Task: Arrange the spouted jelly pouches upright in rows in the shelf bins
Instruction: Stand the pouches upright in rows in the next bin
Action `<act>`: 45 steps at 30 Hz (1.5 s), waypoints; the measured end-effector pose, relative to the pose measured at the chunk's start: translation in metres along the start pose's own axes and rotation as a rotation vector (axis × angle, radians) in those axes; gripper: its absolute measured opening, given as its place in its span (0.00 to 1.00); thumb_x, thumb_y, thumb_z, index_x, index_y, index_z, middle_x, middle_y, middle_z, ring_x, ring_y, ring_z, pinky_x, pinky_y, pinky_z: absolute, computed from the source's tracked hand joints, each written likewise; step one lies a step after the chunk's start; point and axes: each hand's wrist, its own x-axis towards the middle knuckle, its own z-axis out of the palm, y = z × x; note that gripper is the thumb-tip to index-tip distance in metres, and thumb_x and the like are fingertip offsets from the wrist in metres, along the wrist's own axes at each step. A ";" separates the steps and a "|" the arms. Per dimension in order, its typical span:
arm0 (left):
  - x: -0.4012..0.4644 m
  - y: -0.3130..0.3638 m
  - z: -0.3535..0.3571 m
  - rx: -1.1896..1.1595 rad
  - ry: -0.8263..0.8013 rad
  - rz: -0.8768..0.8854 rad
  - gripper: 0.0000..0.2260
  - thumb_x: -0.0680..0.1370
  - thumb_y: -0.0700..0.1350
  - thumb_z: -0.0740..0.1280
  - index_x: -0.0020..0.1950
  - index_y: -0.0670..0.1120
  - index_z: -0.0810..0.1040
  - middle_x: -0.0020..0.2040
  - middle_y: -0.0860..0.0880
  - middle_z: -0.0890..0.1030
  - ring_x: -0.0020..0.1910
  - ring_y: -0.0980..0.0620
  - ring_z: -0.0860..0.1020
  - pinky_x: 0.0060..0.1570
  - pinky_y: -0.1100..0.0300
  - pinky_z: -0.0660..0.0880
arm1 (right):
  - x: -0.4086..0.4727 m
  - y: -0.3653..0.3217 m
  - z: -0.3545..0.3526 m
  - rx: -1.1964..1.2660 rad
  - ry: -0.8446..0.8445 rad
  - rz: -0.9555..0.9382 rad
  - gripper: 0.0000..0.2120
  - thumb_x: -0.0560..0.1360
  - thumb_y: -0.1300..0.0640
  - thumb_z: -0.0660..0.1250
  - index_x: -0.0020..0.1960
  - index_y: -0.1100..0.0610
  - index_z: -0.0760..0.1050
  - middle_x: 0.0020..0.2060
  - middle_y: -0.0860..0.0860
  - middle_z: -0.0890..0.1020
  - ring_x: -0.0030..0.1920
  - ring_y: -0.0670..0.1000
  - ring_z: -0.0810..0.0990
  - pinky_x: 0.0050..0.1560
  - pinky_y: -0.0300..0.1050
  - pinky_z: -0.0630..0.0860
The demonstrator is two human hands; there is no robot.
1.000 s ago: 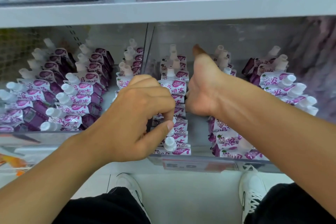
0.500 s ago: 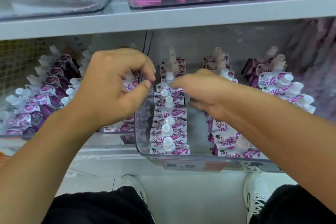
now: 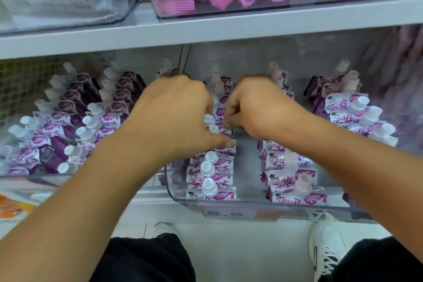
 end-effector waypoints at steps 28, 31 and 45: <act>0.004 0.002 0.015 -0.128 -0.021 -0.080 0.18 0.66 0.61 0.76 0.49 0.52 0.82 0.38 0.53 0.82 0.45 0.46 0.78 0.54 0.53 0.72 | 0.025 -0.003 0.040 1.506 -0.450 0.729 0.52 0.59 0.21 0.55 0.77 0.46 0.57 0.78 0.50 0.57 0.74 0.58 0.62 0.70 0.69 0.55; 0.003 0.001 0.017 -0.126 0.004 -0.057 0.17 0.68 0.61 0.75 0.49 0.52 0.82 0.39 0.53 0.82 0.44 0.46 0.77 0.51 0.55 0.68 | 0.021 -0.002 0.043 1.495 -0.505 0.657 0.50 0.64 0.21 0.51 0.78 0.47 0.55 0.78 0.51 0.55 0.74 0.55 0.63 0.72 0.63 0.58; 0.003 0.002 0.017 -0.207 -0.007 -0.108 0.12 0.67 0.56 0.77 0.46 0.52 0.82 0.35 0.55 0.79 0.44 0.48 0.78 0.59 0.52 0.72 | 0.040 -0.001 0.025 1.186 -0.192 0.591 0.40 0.71 0.24 0.43 0.62 0.54 0.69 0.50 0.51 0.76 0.49 0.51 0.74 0.51 0.49 0.72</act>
